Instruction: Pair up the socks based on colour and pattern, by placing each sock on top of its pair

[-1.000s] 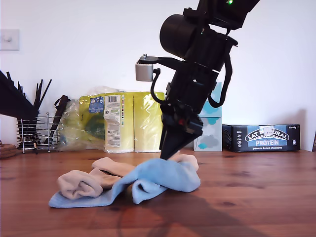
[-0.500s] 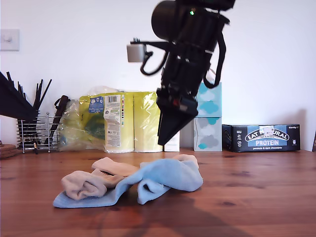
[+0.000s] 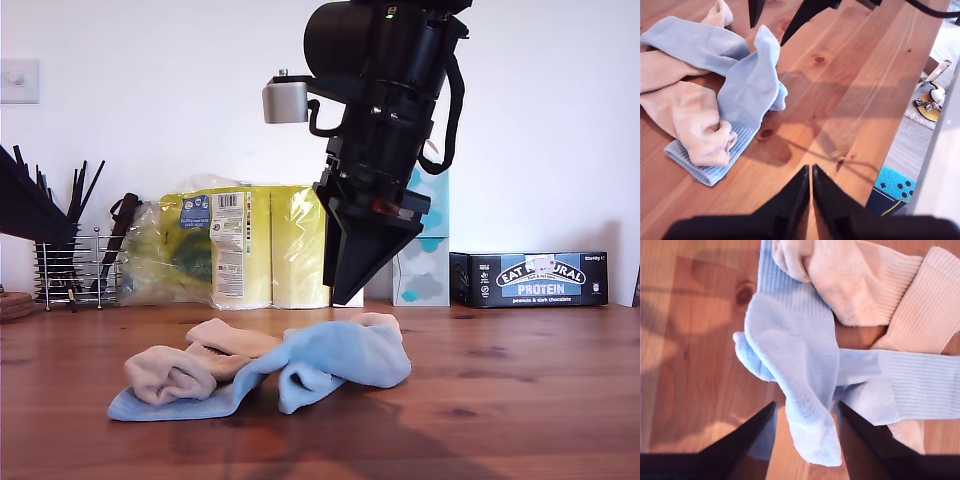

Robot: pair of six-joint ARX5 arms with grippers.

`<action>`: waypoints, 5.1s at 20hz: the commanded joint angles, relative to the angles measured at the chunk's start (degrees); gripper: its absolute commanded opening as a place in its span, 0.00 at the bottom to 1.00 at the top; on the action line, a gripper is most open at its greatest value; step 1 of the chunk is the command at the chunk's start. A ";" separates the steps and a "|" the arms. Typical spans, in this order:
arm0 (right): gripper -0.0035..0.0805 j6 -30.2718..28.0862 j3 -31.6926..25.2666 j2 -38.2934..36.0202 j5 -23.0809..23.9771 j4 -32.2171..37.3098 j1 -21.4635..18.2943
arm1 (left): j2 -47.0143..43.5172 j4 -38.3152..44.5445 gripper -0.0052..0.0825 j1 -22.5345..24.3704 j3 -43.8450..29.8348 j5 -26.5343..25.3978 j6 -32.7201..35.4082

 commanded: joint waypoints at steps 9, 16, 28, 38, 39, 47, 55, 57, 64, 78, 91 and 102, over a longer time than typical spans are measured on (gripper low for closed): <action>0.40 -3.28 -0.79 6.91 0.48 2.34 1.68 | 0.24 -0.22 0.04 -0.15 -0.07 0.00 0.24; 0.18 -4.46 -0.76 8.61 6.27 3.69 1.27 | 0.22 -1.05 0.04 -0.15 -0.07 0.00 0.24; 0.03 18.32 7.08 2.54 17.97 -16.70 3.26 | 0.24 -0.85 0.04 -0.15 -0.07 0.02 0.24; 0.03 36.81 11.56 2.40 31.08 -34.80 0.15 | 0.22 -0.90 0.04 -0.15 -0.07 0.02 0.24; 0.03 40.22 11.76 2.40 33.22 -34.80 -0.46 | 0.22 -0.92 0.04 -0.15 -0.07 0.02 0.24; 0.03 62.47 11.98 2.40 31.58 -35.01 -7.52 | 0.24 -1.18 0.04 -0.15 -0.07 0.00 0.24; 0.03 67.34 1.22 2.43 20.33 -35.43 -10.75 | 0.24 -1.09 0.04 -0.11 -0.07 -2.08 0.26; 0.03 67.87 -2.67 2.43 15.74 -35.47 -10.91 | 0.24 -0.74 0.04 -0.11 -0.07 -2.62 0.26; 0.50 67.23 -3.87 2.36 2.10 -35.54 -3.65 | 0.26 0.02 0.04 -0.11 -0.07 -3.06 0.26; 0.03 65.90 -3.93 -1.77 4.92 -16.70 -11.41 | 0.26 -0.24 0.04 -0.11 -0.07 -5.55 0.22; 0.03 66.07 -4.11 5.14 0.35 -9.79 -15.15 | 0.09 -2.40 0.04 -0.17 3.72 -0.33 -1.40; 0.03 65.92 -9.01 9.05 -0.96 -1.33 -17.57 | 0.96 -33.11 0.04 -0.17 28.79 -0.15 -2.69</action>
